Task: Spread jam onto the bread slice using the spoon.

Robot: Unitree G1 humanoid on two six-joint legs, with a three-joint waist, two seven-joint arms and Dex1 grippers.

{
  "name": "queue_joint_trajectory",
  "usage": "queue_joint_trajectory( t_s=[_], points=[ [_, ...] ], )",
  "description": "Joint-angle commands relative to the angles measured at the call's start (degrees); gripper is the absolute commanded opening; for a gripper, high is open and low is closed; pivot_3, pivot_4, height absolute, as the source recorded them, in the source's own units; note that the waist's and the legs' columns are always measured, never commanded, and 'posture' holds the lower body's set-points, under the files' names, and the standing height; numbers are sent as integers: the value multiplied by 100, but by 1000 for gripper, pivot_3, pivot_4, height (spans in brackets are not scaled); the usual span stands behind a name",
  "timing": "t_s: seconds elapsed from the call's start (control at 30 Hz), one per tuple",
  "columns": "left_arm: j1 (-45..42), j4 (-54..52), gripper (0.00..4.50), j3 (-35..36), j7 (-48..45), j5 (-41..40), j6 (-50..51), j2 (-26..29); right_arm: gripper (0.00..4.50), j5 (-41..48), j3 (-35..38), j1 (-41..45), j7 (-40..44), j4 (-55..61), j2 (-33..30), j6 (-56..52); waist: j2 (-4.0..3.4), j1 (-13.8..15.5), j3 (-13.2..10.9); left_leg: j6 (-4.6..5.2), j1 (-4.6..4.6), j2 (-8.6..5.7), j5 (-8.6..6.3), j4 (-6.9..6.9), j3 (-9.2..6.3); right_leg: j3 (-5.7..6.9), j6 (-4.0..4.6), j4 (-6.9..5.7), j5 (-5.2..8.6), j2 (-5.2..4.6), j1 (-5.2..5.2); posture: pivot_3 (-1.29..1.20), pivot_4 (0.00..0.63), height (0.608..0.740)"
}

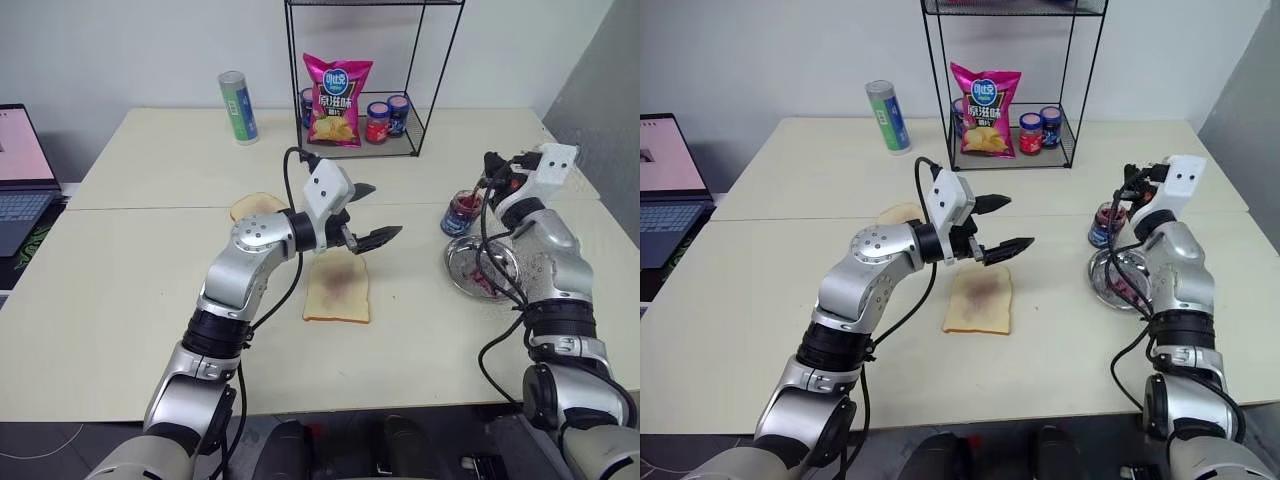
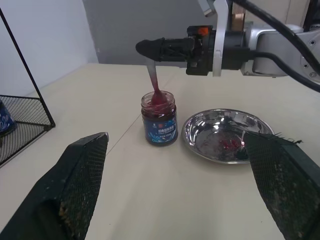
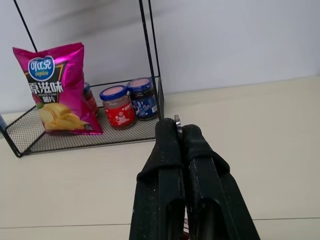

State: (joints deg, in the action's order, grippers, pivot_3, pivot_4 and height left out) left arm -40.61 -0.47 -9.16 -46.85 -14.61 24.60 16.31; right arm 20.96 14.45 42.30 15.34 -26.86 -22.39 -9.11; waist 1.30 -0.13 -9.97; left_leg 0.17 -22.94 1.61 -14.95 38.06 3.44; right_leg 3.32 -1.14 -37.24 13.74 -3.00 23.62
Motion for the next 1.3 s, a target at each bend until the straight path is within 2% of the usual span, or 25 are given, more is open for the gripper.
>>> queue_joint_trajectory(
  t_s=[0.03, 0.3, 0.73, 1.0, 1.3],
  points=[
    [-88, -293, 4500, 53, 18, -68, -18, 54, 22, -162, 74, 201, 40, -87, -58, 369, 0, 0, 0, 0, 0, 0, 0, 0, 0, 0, 0, 0, 0, 0, 0, 0, 150, 740],
    [-95, -313, 4500, 43, 34, -65, -17, 76, 22, -291, 95, 165, 2, -281, 11, 507, 0, 0, 0, -1, 1, 1, 0, 0, 0, 0, 0, -2, 0, -1, 0, 0, 150, 740],
    [-63, -322, 4500, 26, 48, -41, -63, 108, 22, 481, 801, 333, -375, -214, 345, -274, -1, 0, 0, -2, 1, 2, 1, 1, -1, 0, 1, -5, 0, -6, 0, 0, 150, 740],
    [-88, -227, 4500, 49, 78, -22, -96, 105, 22, 1268, 1510, 634, -873, -325, 465, -946, -2, -1, -1, -1, 2, 3, 1, 1, 0, 0, 1, -7, 0, -6, 0, 0, 150, 740],
    [-94, -134, 4500, 45, 69, 18, -207, 119, 22, 1524, 1749, 825, -1114, -394, 497, -1149, -2, -2, -1, 0, 2, 2, 0, 0, 1, -1, 1, -6, 0, -6, 0, 0, 150, 740]
  ],
)
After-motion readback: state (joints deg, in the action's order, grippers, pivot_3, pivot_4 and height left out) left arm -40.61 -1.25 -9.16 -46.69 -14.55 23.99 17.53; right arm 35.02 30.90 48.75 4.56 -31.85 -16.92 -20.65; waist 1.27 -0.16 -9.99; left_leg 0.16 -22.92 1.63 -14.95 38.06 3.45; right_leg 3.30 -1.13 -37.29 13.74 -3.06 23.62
